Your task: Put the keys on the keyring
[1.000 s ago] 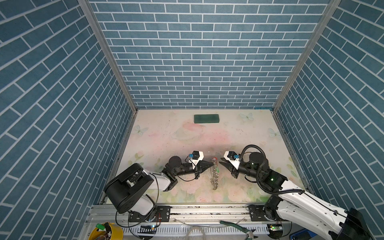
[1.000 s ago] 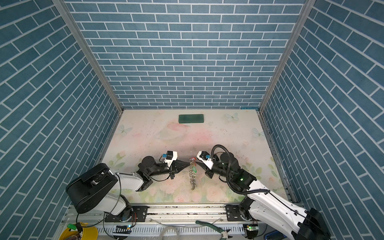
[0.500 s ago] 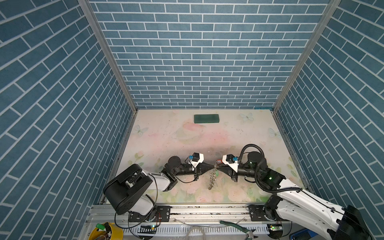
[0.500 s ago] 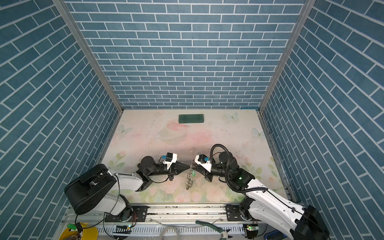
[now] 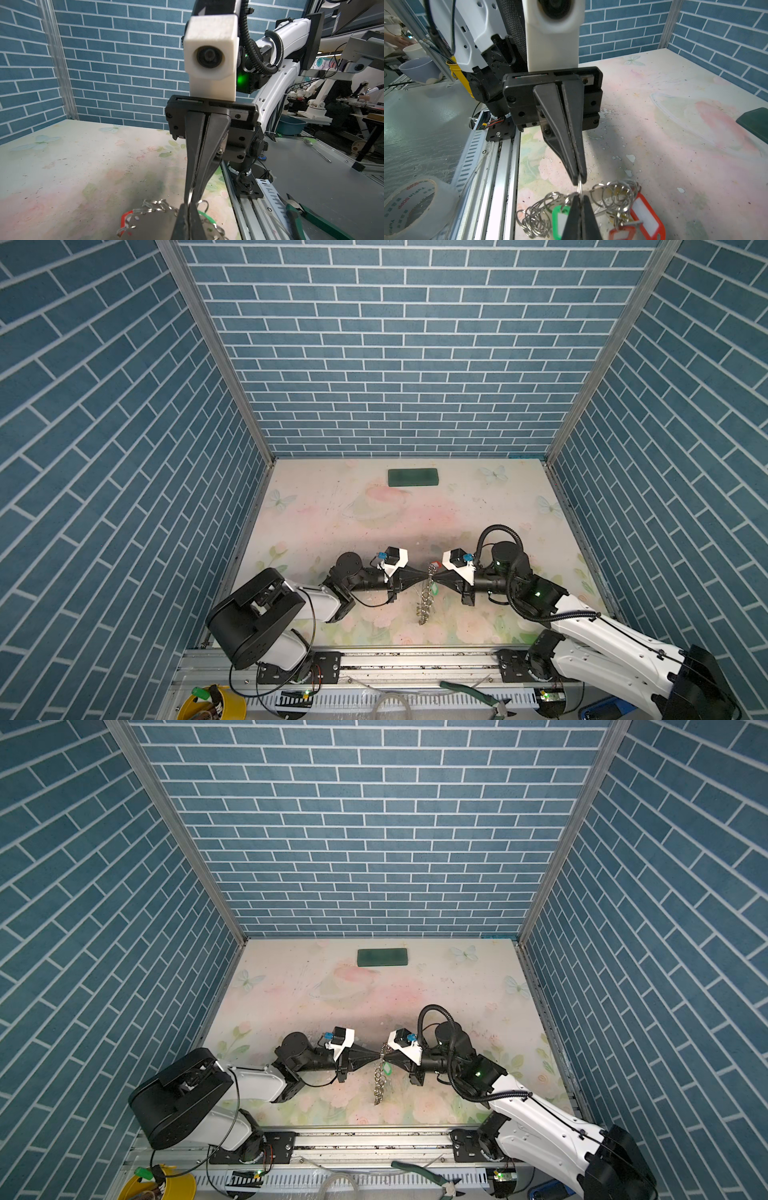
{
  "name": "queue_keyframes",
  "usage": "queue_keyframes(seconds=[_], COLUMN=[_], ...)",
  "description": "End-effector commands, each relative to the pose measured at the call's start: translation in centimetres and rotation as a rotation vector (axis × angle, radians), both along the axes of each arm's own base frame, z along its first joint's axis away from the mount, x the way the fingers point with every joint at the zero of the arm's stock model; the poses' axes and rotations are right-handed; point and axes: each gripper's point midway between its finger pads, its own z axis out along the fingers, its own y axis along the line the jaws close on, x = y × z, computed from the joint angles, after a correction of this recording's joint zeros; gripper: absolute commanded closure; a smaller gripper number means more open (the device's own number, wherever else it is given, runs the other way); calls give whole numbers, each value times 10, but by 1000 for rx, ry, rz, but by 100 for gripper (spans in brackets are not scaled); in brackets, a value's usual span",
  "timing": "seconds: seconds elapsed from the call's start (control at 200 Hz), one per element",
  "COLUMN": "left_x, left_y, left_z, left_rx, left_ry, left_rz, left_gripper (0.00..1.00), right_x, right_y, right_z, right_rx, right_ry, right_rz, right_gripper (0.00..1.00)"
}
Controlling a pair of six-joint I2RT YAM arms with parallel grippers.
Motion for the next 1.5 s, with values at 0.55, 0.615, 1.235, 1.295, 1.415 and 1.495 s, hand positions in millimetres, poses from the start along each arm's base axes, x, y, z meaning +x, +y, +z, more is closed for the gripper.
queue_keyframes(seconds=[0.55,0.615,1.235,1.295,1.415,1.495], left_x=[12,10,1,1,2,2], left_y=[4,2,-3,-4,-5,-6], left_z=[-3,-2,6,5,5,4], left_rx=[158,151,89,92,91,92], left_ry=[-50,-41,-17,-9,-1,7], left_rz=[82,70,-15,-17,-22,-22], left_gripper=[65,67,86,91,96,100], right_x=[8,8,4,4,5,8], right_y=[-6,-2,20,20,20,20], right_z=[9,12,24,23,23,21], right_rx=[-556,-552,-485,-483,-477,-478], right_ry=[67,47,-2,-4,-12,-25], right_rz=[29,47,145,147,142,129], right_gripper=[100,100,100,100,100,100])
